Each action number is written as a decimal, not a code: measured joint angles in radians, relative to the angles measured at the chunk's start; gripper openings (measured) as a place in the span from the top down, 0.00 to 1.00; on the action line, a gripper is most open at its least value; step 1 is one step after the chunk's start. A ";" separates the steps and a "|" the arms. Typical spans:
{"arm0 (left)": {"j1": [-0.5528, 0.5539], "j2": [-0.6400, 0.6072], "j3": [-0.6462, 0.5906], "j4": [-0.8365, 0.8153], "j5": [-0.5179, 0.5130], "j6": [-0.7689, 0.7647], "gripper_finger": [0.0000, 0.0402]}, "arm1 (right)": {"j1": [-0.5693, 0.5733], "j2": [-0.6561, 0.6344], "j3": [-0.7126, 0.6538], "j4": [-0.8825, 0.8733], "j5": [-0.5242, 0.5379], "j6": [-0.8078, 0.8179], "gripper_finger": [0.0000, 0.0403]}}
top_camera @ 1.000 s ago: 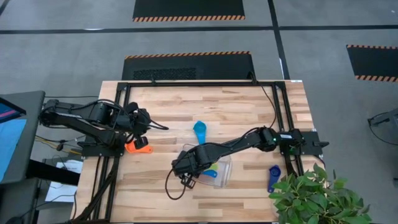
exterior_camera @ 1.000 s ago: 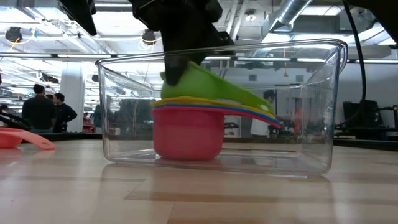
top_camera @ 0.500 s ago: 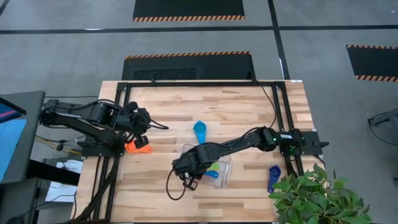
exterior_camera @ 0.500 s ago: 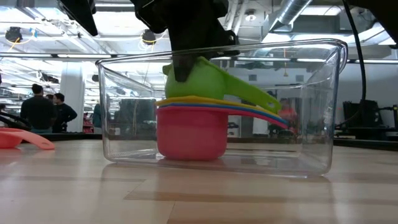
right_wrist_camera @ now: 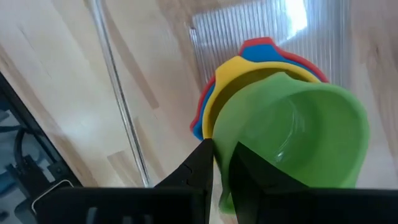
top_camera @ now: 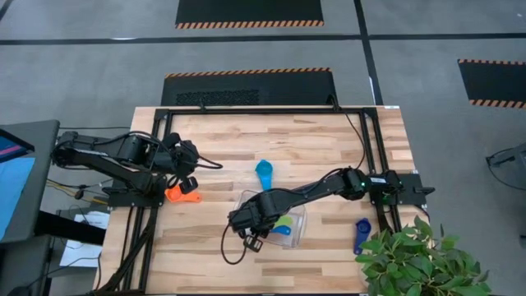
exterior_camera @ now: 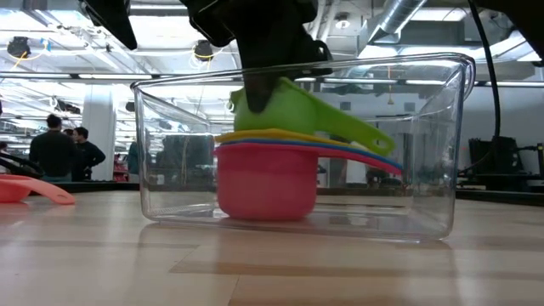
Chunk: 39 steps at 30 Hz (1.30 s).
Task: Nest measuring cups in basket
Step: Stack the green measuring cup on top of the yellow measuring cup into the transparent bin
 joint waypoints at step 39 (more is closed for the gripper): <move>0.000 0.000 0.000 0.000 -0.001 -0.026 0.89 | -0.018 -0.012 -0.005 -0.255 0.104 0.007 0.61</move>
